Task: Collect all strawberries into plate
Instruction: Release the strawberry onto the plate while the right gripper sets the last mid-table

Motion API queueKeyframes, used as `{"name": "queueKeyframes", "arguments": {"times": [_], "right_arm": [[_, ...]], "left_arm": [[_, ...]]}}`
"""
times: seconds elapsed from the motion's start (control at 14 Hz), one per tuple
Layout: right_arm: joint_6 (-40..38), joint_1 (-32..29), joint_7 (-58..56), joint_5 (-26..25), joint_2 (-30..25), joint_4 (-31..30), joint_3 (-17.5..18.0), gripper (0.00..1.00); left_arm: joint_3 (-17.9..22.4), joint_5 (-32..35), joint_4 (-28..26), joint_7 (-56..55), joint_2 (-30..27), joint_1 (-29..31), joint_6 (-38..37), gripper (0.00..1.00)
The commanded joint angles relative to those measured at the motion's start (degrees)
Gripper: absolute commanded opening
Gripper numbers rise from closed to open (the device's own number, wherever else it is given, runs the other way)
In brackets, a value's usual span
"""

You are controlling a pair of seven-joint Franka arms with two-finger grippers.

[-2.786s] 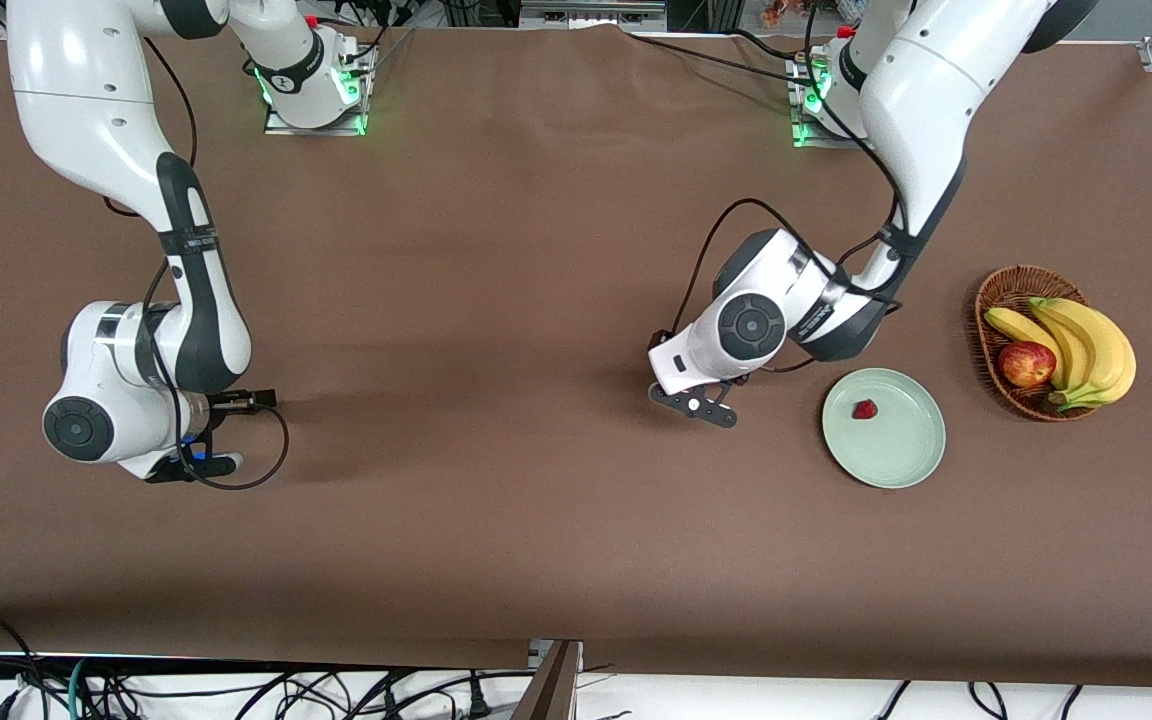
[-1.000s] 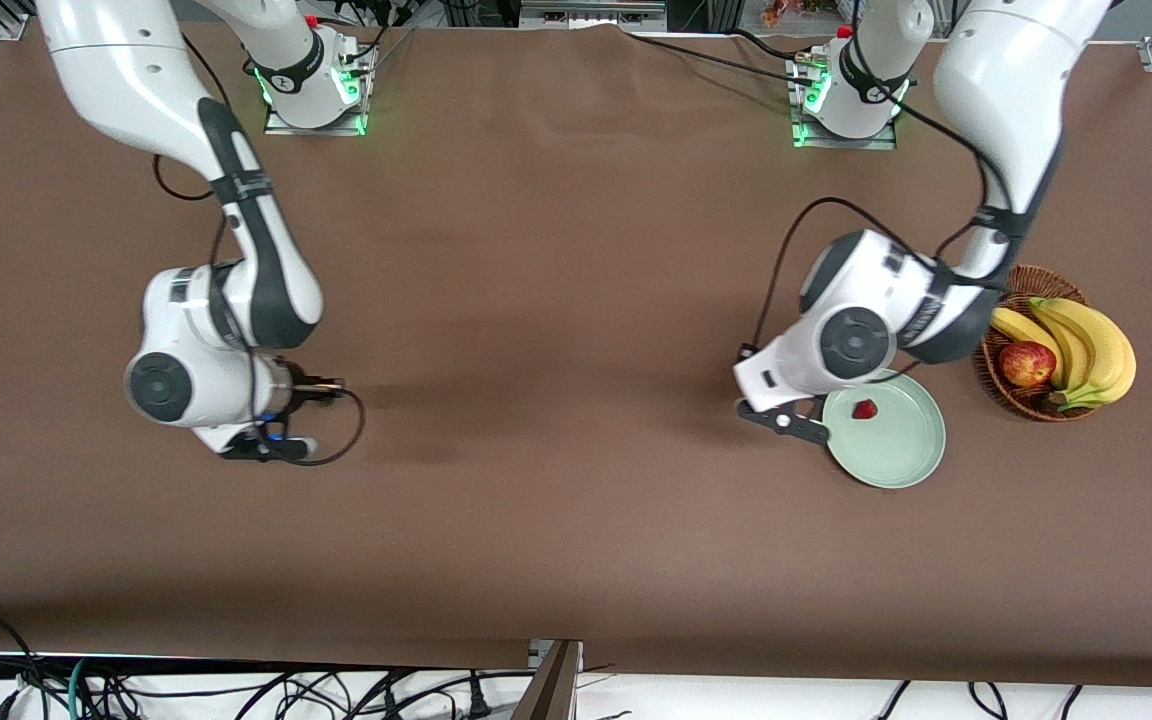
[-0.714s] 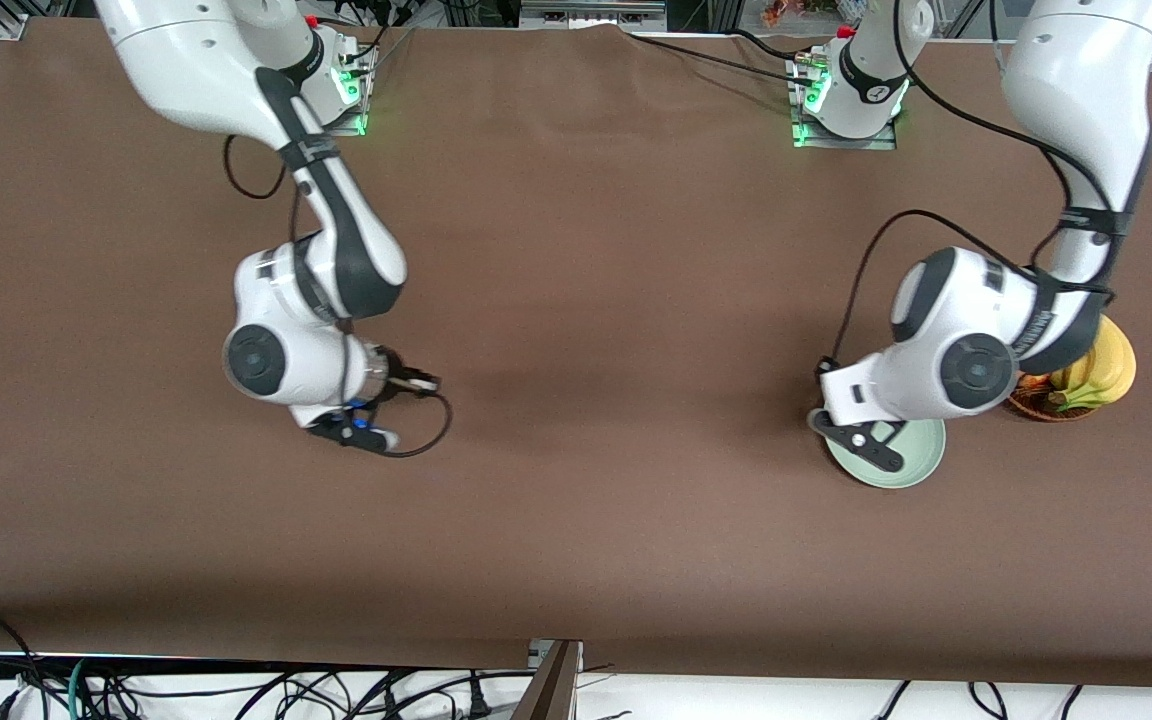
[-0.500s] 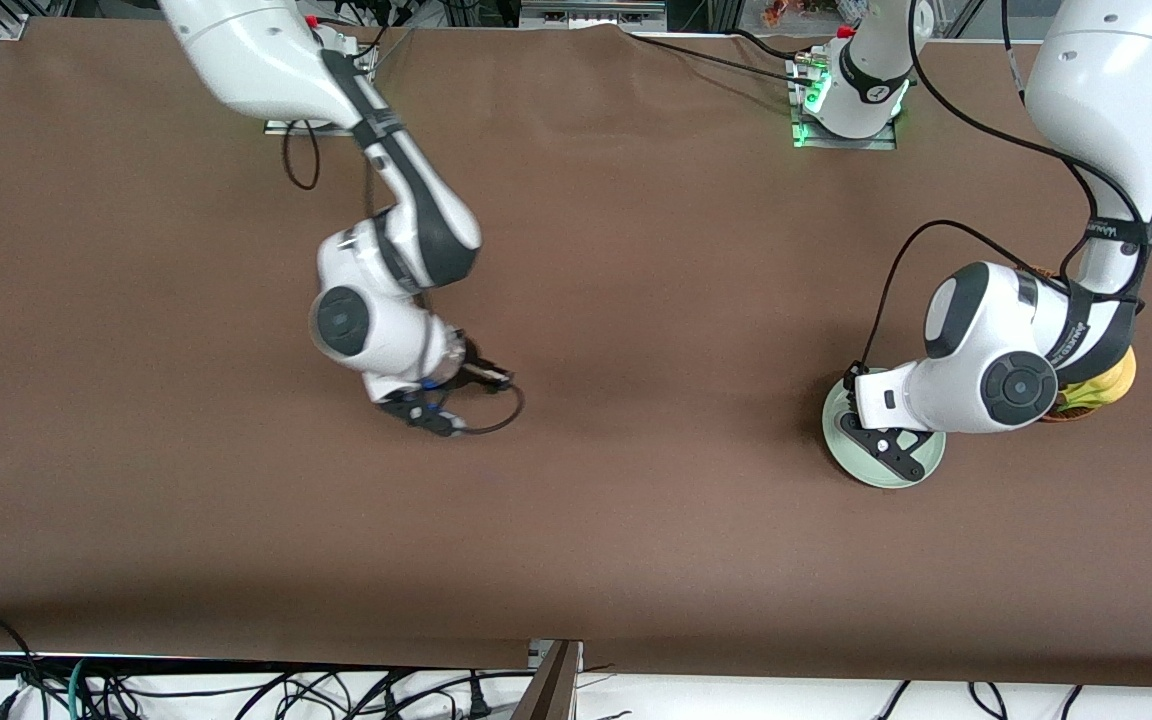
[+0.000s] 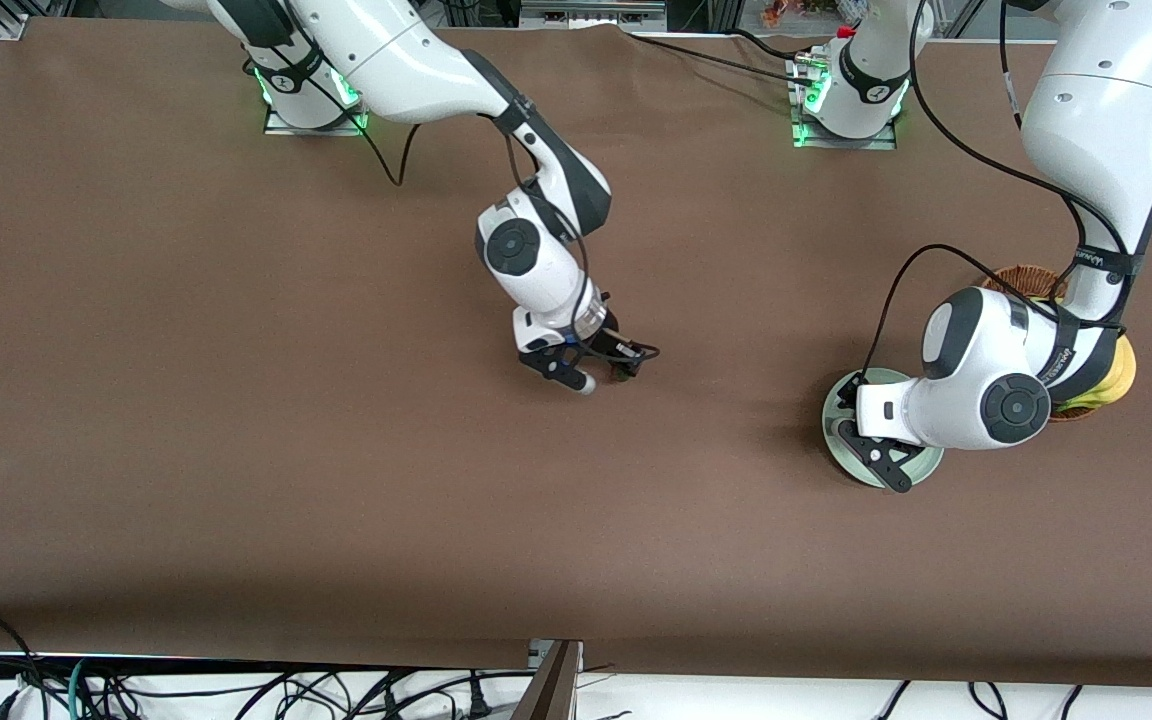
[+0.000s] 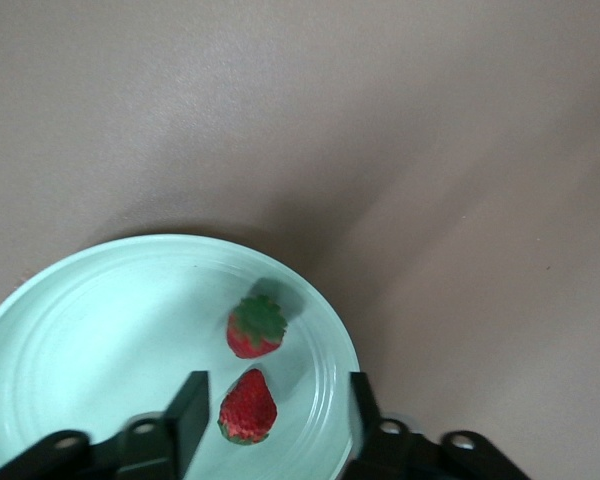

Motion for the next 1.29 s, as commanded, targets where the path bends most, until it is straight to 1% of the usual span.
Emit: {"name": "queueKeyframes", "arguments": {"times": [0.0, 0.07, 0.14, 0.21, 0.36, 0.43, 0.5, 0.57, 0.71, 0.86, 1.0, 1.07, 1.21], "right_arm": [[1.1, 1.7, 0.6, 1.1, 3.1, 3.6, -0.5, 0.18], [2.3, 2.5, 0.7, 1.1, 3.6, 3.6, -0.5, 0.26], [2.9, 3.0, 0.6, 1.1, 3.9, 3.6, -0.5, 0.72], [2.7, 3.0, 0.2, 1.1, 3.7, 3.6, -0.6, 1.00], [1.5, 2.0, -0.7, 0.4, 2.6, 3.7, -1.0, 1.00], [-2.1, 1.0, -1.1, -0.3, 1.5, 4.6, -1.6, 1.00], [-7.6, -0.9, -3.0, -1.4, 0.4, 6.5, -2.1, 1.00], [-14.7, -3.5, -6.5, -1.7, -1.2, 8.2, -2.2, 1.00], [-26.8, -9.8, -17.2, -1.5, -4.7, 9.4, -2.1, 1.00], [-37.4, -15.5, -27.4, -1.6, -8.2, 9.4, -2.2, 1.00], [-48.4, -21.7, -34.1, -1.9, -11.3, 9.4, -2.2, 1.00], [-52.6, -24.3, -38.4, -3.0, -12.4, 9.4, -2.4, 1.00], [-57.4, -27.8, -46.4, -9.2, -14.6, 9.4, -3.9, 1.00]], "left_arm": [[-1.0, 0.9, 1.1, 0.6, -0.2, 0.6, -1.2, 1.00], [-1.1, 0.6, 1.1, 0.2, -1.0, 0.1, -1.7, 1.00], [-1.3, 0.4, 1.1, -1.7, -1.5, -0.5, -3.3, 1.00], [-1.5, 0.3, 1.1, -4.6, -2.1, -0.9, -4.5, 1.00], [-3.3, 0.2, 1.1, -9.1, -2.7, -1.2, -5.2, 1.00], [-4.0, 0.2, 1.1, -11.3, -2.7, -1.2, -5.8, 1.00], [-5.2, 0.2, 0.9, -13.6, -2.6, -1.2, -5.8, 1.00], [-6.2, 0.2, 0.8, -16.5, -2.6, -1.4, -5.7, 1.00], [-9.0, 0.2, 0.7, -23.6, -2.2, -1.8, -5.2, 1.00], [-9.6, -0.1, -0.2, -32.2, -1.8, -2.9, -3.0, 1.00], [-9.8, -2.4, -1.5, -40.2, -1.6, -5.9, 1.0, 1.00], [-9.7, -2.5, -1.5, -44.9, -1.0, -7.6, 2.9, 1.00], [-9.5, -1.9, -1.5, -55.0, -0.1, -12.1, 7.4, 1.00]]}}
